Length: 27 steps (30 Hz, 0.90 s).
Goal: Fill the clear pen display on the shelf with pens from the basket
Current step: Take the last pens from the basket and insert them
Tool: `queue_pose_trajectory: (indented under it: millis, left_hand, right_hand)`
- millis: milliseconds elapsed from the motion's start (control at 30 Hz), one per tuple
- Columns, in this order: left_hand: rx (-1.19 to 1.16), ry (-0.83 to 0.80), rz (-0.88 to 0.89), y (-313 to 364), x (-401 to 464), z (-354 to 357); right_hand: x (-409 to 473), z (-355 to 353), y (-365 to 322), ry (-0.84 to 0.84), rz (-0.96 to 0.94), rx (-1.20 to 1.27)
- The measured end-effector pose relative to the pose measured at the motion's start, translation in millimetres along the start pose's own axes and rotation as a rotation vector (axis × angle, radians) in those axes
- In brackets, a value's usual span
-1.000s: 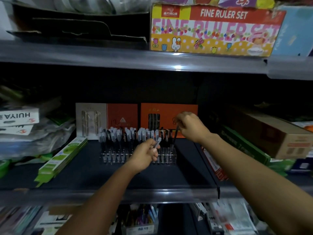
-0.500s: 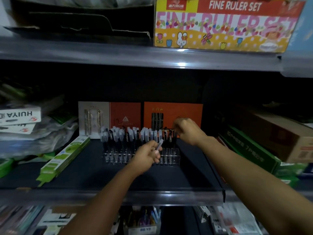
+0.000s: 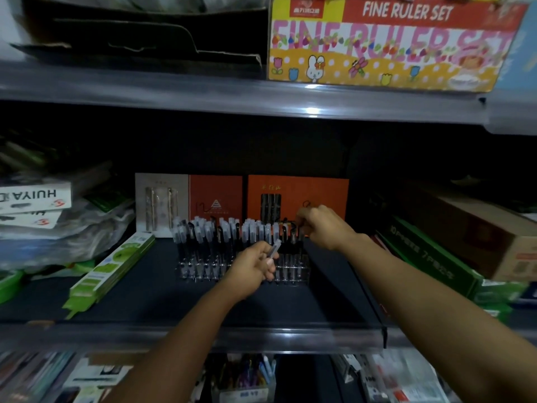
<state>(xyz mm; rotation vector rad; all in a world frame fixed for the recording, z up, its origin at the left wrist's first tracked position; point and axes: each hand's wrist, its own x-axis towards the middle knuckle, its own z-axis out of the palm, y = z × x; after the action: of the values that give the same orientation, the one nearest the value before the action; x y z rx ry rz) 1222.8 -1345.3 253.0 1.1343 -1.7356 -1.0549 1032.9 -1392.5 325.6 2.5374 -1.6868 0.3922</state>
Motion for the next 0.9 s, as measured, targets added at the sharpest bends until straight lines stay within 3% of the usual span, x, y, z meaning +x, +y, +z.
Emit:
queue_pose_trajectory:
  millis: [100,167,300,467,667,900]
  left_hand:
    - [0.027,0.000,0.018,3.4,-1.5,-0.4]
    - [0.039,-0.003,0.039,7.3,-1.5,-0.3]
    - [0.052,0.001,0.064,16.9,0.6,1.5]
    - [0.123,0.004,0.073,27.3,-2.0,3.4]
    - [0.528,0.036,0.057,27.0,-4.7,-4.9]
    - [0.836,0.028,0.110,31.5,-9.8,-1.8]
  right_hand:
    - [-5.5,-7.9,-3.2,0.091,-0.034,-0.022]
    - [-12.1,-16.3,-13.3,0.152,-0.081,0.120]
    - [-24.4,-27.0,-36.5,0.040,-0.223,0.270]
    - [-28.7,-30.1,-42.4,0.024,-0.227,0.281]
    - [-30.6,-51.5,-32.5,0.100,-0.175,0.218]
    - [-27.6,-67.3,-12.2,0.238,-0.121,0.074]
